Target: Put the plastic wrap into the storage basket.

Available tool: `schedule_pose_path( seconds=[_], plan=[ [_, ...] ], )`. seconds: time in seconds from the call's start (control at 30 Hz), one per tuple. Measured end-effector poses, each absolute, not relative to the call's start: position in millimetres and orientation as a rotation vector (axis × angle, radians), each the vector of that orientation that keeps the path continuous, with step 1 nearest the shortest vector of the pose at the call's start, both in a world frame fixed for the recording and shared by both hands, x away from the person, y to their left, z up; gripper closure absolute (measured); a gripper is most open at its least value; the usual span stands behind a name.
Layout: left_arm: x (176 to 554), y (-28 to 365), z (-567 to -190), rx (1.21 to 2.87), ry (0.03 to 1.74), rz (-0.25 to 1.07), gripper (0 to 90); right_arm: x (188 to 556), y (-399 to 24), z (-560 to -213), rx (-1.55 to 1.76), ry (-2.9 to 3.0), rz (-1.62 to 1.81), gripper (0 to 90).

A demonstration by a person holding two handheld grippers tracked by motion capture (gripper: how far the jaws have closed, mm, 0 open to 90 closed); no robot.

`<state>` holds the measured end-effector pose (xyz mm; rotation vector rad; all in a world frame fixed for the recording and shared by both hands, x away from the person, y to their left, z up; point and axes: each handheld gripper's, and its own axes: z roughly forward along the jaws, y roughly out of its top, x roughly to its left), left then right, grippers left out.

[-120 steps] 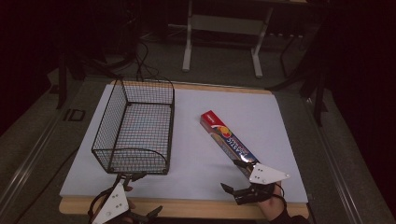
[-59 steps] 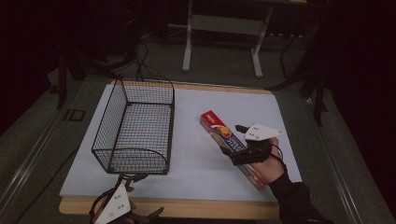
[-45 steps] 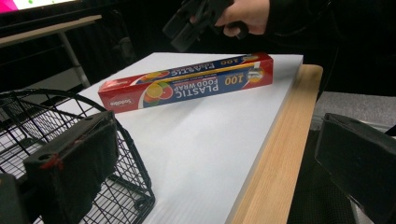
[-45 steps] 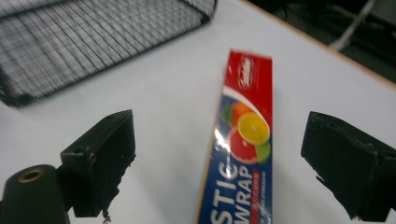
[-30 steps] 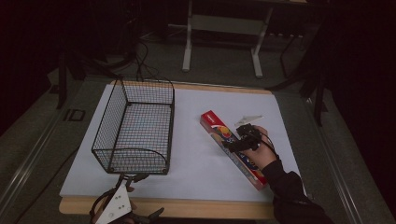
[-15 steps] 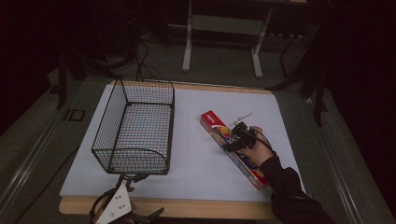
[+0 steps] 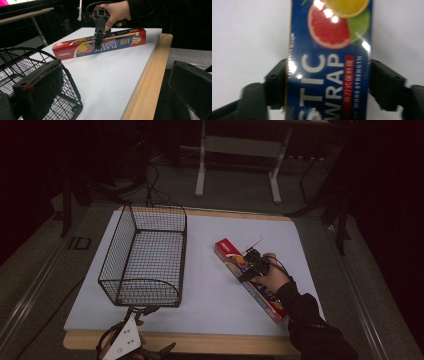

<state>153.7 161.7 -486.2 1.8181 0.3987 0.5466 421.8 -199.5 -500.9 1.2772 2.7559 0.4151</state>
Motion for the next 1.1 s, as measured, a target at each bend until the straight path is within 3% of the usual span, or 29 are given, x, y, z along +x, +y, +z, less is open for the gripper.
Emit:
schedule_pose_path(
  seconds=[0.47,0.73,1.1],
  plan=[
    [153.9,161.3,-486.4,1.826,0.395,0.550,0.1,430.4,-181.8,-497.3,1.330,2.795,0.139,39.6],
    [154.5,161.3,-486.7,1.825,0.399,0.547,0.1,431.7,-188.5,-490.5,1.359,2.762,0.185,39.9],
    [155.2,160.3,-486.8,1.827,0.400,0.547,0.1,433.4,-202.2,-445.3,1.394,2.649,0.391,40.0]
  ],
)
